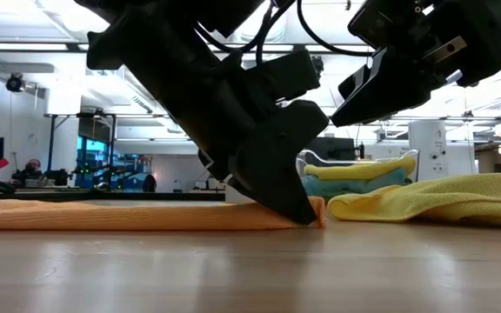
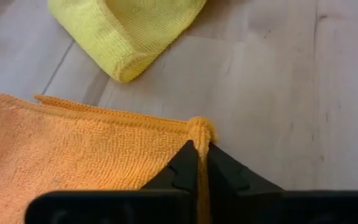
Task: Fold microfiber towels
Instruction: Fold the orange microfiber towel
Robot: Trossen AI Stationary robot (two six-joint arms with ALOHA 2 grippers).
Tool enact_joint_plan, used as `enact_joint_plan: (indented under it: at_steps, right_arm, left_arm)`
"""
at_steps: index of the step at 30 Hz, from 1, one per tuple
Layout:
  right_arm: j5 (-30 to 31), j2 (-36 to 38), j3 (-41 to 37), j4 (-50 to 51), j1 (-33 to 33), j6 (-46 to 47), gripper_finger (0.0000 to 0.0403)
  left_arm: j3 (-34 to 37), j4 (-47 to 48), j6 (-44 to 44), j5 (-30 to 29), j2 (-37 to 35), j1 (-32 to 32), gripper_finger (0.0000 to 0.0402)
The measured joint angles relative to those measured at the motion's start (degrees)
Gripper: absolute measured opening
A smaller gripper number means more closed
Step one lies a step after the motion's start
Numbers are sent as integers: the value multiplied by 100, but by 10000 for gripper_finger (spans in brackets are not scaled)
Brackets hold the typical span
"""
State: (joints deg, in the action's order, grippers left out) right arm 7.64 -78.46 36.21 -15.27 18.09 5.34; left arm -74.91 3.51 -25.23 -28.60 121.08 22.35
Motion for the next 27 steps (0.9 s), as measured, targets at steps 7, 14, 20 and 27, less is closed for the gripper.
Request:
enact_joint_plan:
  at_steps: [7,14,20,27]
  right_arm:
    - [0,0,0,4,0,-27,9]
    - [0,0,0,13,4,-26,9]
    - [0,0,0,-2,4,-35,9]
    - [0,-1,0,-18,3,-42,9]
  left_arm:
    - [29,20,-11,-124,-254,39,1]
    - [317,261,-403,-442,-895,123,0]
    - [1292,295,-1482,-970,-1916,366,0]
    - [2456,332,-2423,-1580,-3309,888,0]
